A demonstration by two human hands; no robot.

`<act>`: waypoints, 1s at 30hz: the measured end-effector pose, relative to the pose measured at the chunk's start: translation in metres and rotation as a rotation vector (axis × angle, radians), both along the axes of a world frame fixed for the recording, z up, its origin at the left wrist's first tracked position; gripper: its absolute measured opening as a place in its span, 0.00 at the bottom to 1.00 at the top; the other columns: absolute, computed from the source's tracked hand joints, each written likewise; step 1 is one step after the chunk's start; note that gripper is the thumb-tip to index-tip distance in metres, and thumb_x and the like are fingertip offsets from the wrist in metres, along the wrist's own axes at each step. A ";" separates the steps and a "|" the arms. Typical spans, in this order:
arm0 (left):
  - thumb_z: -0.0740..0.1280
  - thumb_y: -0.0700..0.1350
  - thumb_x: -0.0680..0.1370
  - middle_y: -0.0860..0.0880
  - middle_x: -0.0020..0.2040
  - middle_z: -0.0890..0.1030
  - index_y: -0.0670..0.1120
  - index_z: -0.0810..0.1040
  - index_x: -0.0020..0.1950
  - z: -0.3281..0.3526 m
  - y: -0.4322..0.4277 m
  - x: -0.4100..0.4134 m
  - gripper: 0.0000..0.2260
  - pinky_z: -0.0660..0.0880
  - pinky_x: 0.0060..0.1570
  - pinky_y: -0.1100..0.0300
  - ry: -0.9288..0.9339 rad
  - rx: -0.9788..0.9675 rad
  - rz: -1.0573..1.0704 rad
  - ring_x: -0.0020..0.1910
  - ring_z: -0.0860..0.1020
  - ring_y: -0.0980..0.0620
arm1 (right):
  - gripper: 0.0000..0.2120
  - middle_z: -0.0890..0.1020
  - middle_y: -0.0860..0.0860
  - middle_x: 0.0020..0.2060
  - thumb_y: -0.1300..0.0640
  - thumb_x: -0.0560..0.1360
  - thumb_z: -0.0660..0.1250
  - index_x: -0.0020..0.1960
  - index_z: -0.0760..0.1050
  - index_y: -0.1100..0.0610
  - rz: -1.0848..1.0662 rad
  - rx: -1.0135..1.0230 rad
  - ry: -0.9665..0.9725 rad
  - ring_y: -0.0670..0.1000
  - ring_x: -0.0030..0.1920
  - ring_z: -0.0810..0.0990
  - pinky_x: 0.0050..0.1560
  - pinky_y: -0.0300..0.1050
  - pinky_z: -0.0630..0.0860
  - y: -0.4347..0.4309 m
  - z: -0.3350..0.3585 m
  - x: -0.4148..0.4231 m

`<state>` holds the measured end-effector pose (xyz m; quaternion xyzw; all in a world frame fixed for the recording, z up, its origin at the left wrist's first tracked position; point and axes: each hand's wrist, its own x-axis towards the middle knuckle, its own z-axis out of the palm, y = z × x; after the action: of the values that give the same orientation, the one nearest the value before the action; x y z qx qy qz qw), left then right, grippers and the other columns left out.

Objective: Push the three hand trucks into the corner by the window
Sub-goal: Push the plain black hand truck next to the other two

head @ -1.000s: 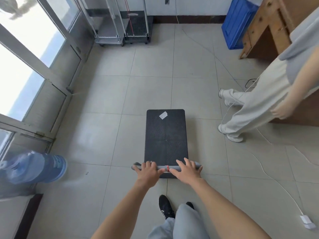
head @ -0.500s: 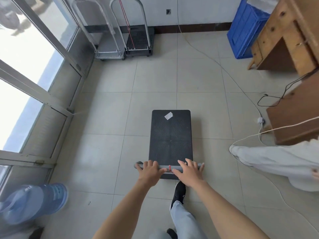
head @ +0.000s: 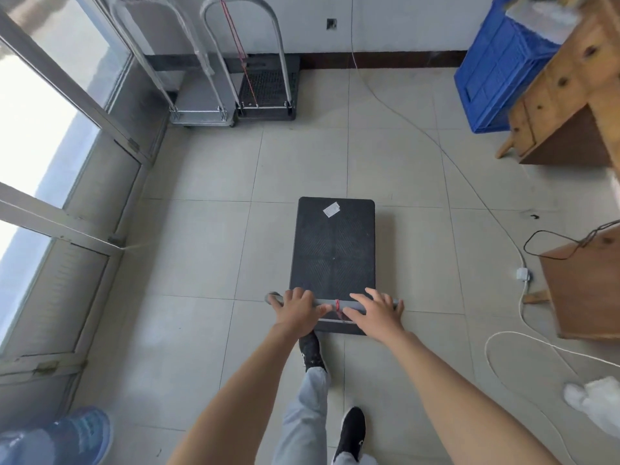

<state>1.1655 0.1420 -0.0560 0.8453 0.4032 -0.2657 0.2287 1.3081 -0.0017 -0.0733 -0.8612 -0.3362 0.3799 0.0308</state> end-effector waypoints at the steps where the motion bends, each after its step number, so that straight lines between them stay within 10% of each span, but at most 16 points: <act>1: 0.51 0.71 0.77 0.48 0.67 0.69 0.48 0.71 0.61 -0.001 0.016 0.013 0.29 0.46 0.68 0.32 -0.010 0.005 -0.004 0.69 0.62 0.45 | 0.27 0.59 0.47 0.77 0.30 0.75 0.54 0.72 0.64 0.36 -0.006 0.002 0.000 0.54 0.76 0.54 0.72 0.68 0.43 0.016 0.000 0.013; 30: 0.51 0.69 0.78 0.50 0.66 0.68 0.51 0.70 0.60 -0.002 0.439 0.402 0.25 0.48 0.68 0.35 0.008 0.006 -0.012 0.68 0.62 0.47 | 0.21 0.61 0.49 0.76 0.32 0.75 0.56 0.60 0.73 0.41 -0.037 0.040 -0.022 0.56 0.74 0.57 0.70 0.68 0.46 0.439 -0.004 0.397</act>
<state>1.5673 0.5813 -0.0583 0.8472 0.3998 -0.2693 0.2232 1.7046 0.4370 -0.0770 -0.8706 -0.3281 0.3630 0.0514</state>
